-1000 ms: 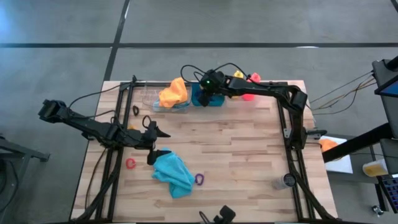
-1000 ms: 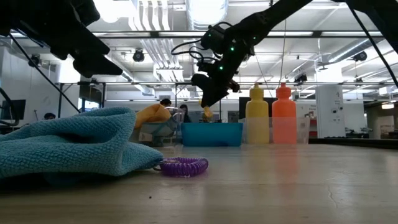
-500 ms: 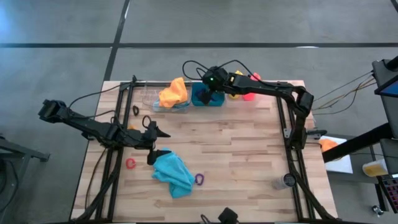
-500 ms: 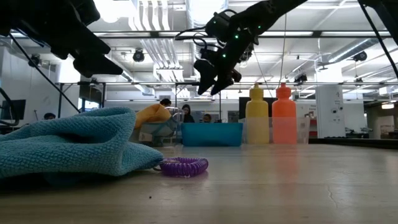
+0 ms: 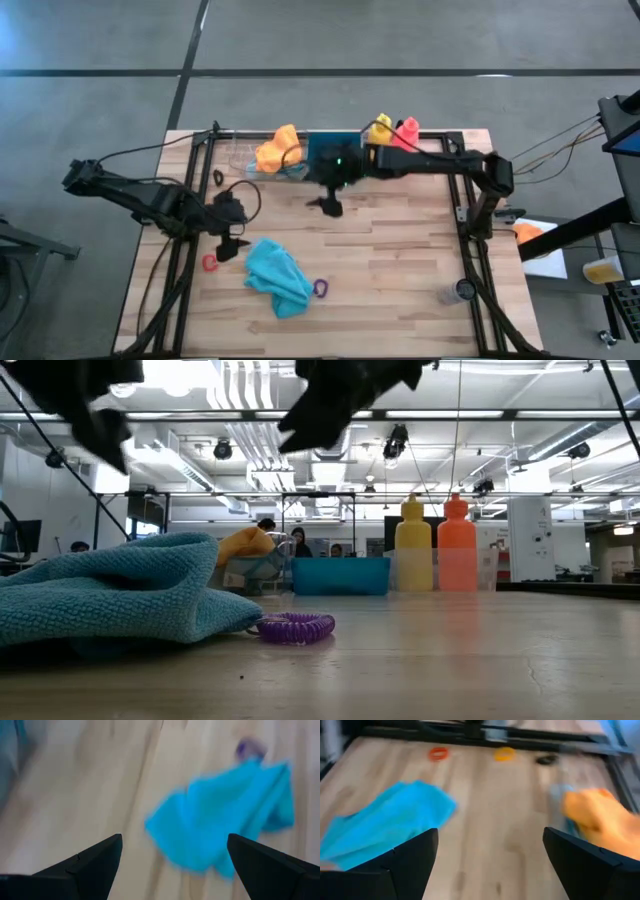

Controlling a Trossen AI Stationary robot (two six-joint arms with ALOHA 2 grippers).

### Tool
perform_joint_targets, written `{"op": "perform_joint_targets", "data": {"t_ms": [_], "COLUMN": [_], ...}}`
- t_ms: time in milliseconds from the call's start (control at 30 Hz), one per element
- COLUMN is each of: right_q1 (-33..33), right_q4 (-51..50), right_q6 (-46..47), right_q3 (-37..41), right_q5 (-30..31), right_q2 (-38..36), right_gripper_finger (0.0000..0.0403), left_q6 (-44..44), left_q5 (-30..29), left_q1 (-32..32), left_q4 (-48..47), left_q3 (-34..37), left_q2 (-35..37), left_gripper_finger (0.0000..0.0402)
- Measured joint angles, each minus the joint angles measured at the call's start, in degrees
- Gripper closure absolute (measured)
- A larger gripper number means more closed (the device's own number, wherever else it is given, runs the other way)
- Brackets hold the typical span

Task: Pick & Place Sports Items
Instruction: Put the orange spring keychain into the blue bin

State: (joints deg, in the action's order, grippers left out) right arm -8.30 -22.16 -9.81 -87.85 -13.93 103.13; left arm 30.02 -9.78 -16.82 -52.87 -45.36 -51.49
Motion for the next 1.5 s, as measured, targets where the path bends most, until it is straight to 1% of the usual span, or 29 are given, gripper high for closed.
{"op": "perform_joint_targets", "data": {"t_ms": [67, 167, 267, 333, 433, 567, 833, 1100, 1400, 1500], "right_q1": [3.0, 7.0, 9.9, 11.4, 12.6, 12.8, 12.9, 12.8, 12.9, 12.9], "right_q4": [-0.1, 0.2, 0.3, 0.5, 0.5, 0.0, 0.1, 1.7, 1.9, 1.8], "right_q6": [-1.7, -4.2, -7.0, -8.0, -8.3, -8.2, -6.7, -6.0, -5.6, -5.5], "right_q3": [0.0, 0.2, 0.2, 0.3, 0.3, 0.5, 2.0, 4.2, 4.6, 4.8], "right_q5": [0.1, 0.2, 0.5, 0.8, 0.8, 1.0, 1.0, 1.0, 0.9, 0.6], "right_q2": [0.0, 0.3, 0.8, 1.0, 1.0, 1.0, 1.0, 1.0, 1.0, 1.0], "right_gripper_finger": [0.0042, 0.0042, 0.0042, 0.0042, 0.0042, 0.0042, 0.0042, 0.0042, 0.0042, 0.0042], "left_q6": [6.8, 20.4, 30.9, 34.2, 35.4, 33.7, 32.4, 31.2, 29.9, 29.3], "left_q5": [4.3, 12.1, 15.3, 16.0, 18.5, 22.2, 21.8, 23.6, 24.5, 26.7], "left_q1": [0.0, 0.0, -0.4, -1.0, -1.5, -1.7, -2.0, -2.3, -2.8, -3.0], "left_q4": [-4.3, -5.1, -5.3, -5.6, -4.8, -1.0, -2.0, -3.4, -3.6, -3.4], "left_q3": [0.0, 2.5, 6.2, 9.1, 13.4, 15.6, 15.7, 15.1, 15.1, 15.3], "left_q2": [-0.5, -0.9, -0.9, -0.9, -0.9, -1.6, -4.8, -12.9, -24.3, -27.5], "left_gripper_finger": [0.0035, 0.0035, 0.0036, 0.0036, 0.0036, 0.0036, 0.0036, 0.0036, 0.0036, 0.0036]}}
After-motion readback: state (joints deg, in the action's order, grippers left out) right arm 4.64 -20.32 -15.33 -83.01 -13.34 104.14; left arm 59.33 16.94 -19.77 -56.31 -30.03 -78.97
